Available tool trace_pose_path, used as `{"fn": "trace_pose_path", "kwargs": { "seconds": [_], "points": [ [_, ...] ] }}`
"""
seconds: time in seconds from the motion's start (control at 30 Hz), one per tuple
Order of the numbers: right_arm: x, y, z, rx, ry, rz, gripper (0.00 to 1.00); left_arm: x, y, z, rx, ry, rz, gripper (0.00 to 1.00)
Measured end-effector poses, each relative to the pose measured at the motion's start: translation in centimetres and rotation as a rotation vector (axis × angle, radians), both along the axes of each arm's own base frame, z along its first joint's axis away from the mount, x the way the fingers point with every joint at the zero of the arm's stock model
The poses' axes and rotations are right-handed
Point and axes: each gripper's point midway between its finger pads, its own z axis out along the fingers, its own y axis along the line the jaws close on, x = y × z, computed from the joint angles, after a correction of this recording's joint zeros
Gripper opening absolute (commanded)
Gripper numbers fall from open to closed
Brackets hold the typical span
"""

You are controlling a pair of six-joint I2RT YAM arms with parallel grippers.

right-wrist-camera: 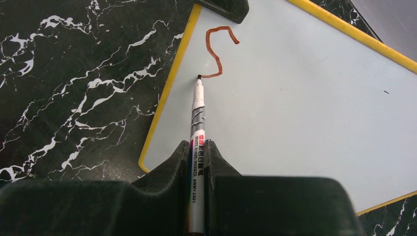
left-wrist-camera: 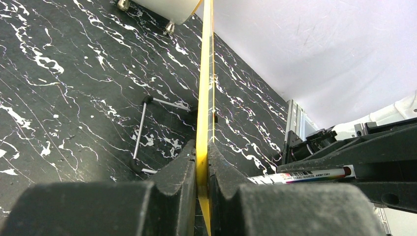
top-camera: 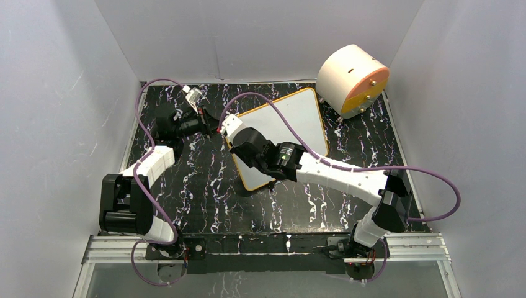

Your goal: Write a sentence on the whiteboard

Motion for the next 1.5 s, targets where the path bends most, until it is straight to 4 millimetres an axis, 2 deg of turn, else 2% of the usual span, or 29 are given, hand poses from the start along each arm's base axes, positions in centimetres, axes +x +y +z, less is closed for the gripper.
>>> {"fn": "trace_pose_path", "kwargs": {
  "seconds": [0.53,0.73,1.03,1.5],
  "points": [
    [-0.1,0.9,0.2,0.047,-0.007,0.003,0.0,0.1,0.0,0.0,0.007,0.001,0.001,0.0],
    [-0.3,0.2,0.5,0.063,-0.015,-0.001,0.0,0.0,-0.2,0.0,0.01,0.001,-0.004,0.0],
    [0.0,-1.6,3.4,0.134,-0.079,-0.049,0.0,0.0,-0.3,0.0,0.014,0.0,-0.008,0.0],
    [0.6,-1.5,2.2,0.104,-0.087,-0.078,0.0,0.0,-0.3,-0.1,0.017,0.001,-0.008,0.0]
  ]
}}
